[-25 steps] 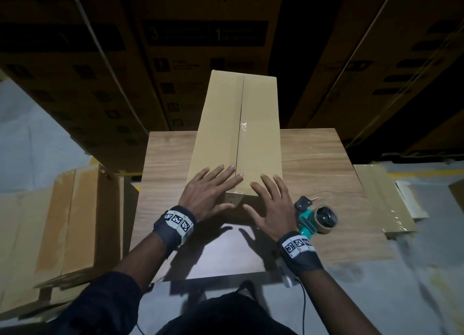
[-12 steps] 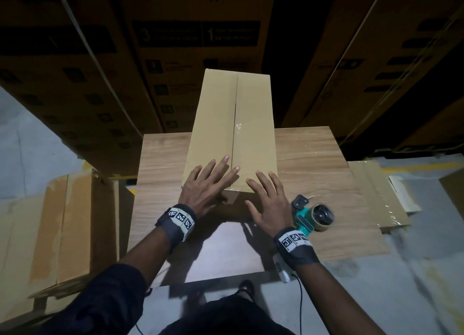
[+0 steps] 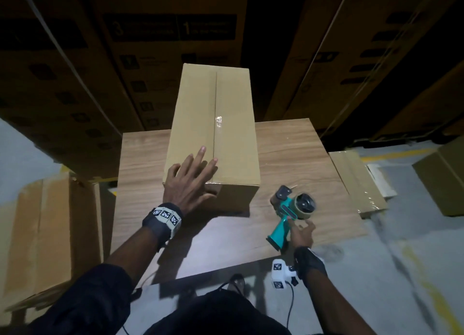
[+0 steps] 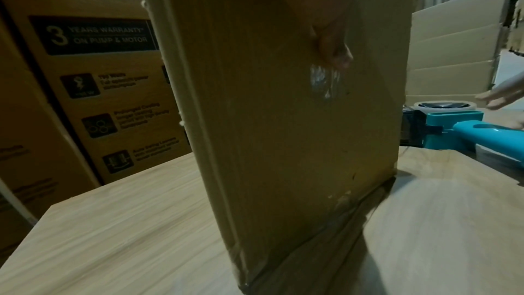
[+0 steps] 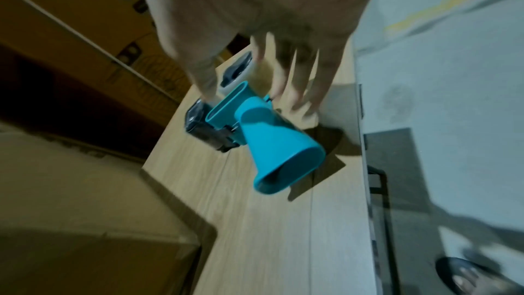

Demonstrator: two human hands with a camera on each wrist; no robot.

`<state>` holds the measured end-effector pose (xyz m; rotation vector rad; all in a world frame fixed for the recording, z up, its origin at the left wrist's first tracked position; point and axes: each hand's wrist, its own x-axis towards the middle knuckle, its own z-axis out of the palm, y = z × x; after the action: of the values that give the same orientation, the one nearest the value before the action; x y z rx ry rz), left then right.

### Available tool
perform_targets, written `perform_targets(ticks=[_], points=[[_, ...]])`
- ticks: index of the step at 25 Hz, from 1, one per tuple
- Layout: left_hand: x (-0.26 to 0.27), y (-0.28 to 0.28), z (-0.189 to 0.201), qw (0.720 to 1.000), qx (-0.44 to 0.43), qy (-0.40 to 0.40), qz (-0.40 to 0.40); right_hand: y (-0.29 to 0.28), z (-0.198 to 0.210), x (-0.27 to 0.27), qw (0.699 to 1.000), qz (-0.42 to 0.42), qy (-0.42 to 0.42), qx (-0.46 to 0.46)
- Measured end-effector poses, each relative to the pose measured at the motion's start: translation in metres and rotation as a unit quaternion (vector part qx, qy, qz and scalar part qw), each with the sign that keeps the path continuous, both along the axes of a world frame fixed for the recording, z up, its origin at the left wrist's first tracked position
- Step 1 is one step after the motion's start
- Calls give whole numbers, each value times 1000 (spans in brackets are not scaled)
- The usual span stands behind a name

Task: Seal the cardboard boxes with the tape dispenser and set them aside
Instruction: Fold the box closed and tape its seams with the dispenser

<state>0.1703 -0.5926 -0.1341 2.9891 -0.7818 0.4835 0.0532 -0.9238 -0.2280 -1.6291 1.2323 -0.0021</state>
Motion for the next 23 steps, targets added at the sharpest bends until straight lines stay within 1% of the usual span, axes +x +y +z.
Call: perform_targets(ticks=[1,3,5,6,8,9,10,11,13,17,20,23], points=[[-1,1,0,1000,-2,-1,-3,0,0,1,998,-1,-8,65],[-1,3,0,1000,0,10,-14,8,-1,7,992,-7,-29,125],[-1,6,1,999,19,27,-33,9,-15,16,988,-13,-26,155],[-1,10,0,998,28,28,-46,11,-19,21,986,-18,-12,165],[-1,20,-3,997,33,14,-71,6,-40,29,987,-17,5,159],[-1,25,-4,996,29,8,-79,6,-38,32,985,-14,-3,170],[-1,30,-4,996,19,4,-82,5,-36,35,983,-36,-30,178],[-1,33,-5,997,7,4,-80,2,-31,35,982,-35,-49,181],[-1,36,-2,997,-7,-1,-80,-4,-18,32,984,-22,-61,168],[2,42,-3,993,8,-29,-112,-9,7,27,983,1,-89,158],[1,41,2,993,18,-24,-114,-2,34,24,972,21,-158,173],[-5,37,5,993,29,2,-114,11,79,24,948,52,-247,193]])
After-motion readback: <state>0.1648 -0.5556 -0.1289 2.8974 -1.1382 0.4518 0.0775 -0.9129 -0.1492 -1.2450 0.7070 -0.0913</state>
